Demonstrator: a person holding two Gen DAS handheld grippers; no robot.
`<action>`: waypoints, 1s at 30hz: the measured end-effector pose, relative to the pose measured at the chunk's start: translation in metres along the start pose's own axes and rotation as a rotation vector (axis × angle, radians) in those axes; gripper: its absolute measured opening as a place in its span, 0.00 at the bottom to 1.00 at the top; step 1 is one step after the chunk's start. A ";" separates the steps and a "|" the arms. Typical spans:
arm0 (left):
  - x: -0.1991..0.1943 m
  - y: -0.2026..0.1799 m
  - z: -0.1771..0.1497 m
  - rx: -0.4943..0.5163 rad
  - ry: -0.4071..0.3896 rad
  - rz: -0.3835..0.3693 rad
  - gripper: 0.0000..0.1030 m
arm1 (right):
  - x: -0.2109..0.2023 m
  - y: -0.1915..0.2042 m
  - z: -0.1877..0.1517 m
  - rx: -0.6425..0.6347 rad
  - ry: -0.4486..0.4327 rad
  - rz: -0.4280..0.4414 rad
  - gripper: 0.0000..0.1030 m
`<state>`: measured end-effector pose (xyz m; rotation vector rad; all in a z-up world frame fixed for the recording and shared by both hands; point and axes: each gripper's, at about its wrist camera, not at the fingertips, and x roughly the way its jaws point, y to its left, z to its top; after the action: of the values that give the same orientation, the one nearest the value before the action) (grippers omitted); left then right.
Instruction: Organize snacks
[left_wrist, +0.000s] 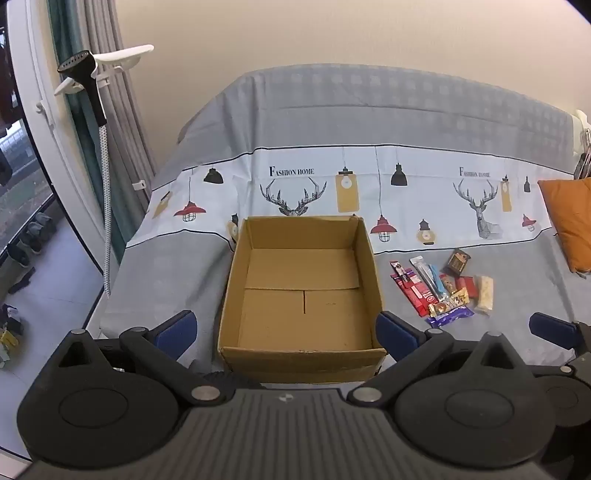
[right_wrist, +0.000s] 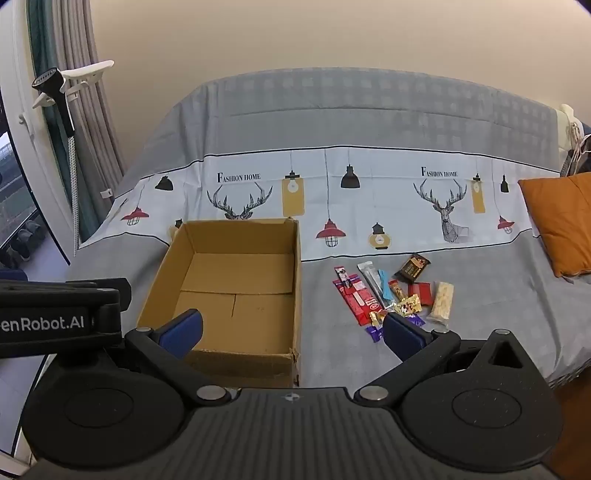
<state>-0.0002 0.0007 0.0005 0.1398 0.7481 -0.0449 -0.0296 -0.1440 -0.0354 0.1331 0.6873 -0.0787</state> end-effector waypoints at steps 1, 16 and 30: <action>0.000 0.001 0.000 0.001 -0.003 0.002 1.00 | 0.000 0.000 0.001 0.000 0.010 -0.006 1.00; 0.000 0.003 -0.004 -0.002 0.016 0.005 1.00 | -0.003 0.007 -0.005 -0.011 0.021 0.007 1.00; -0.002 0.012 -0.006 -0.011 0.029 0.022 1.00 | -0.002 0.016 -0.003 -0.037 0.038 0.009 1.00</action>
<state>-0.0049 0.0139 -0.0014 0.1385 0.7754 -0.0181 -0.0312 -0.1273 -0.0342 0.1028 0.7252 -0.0548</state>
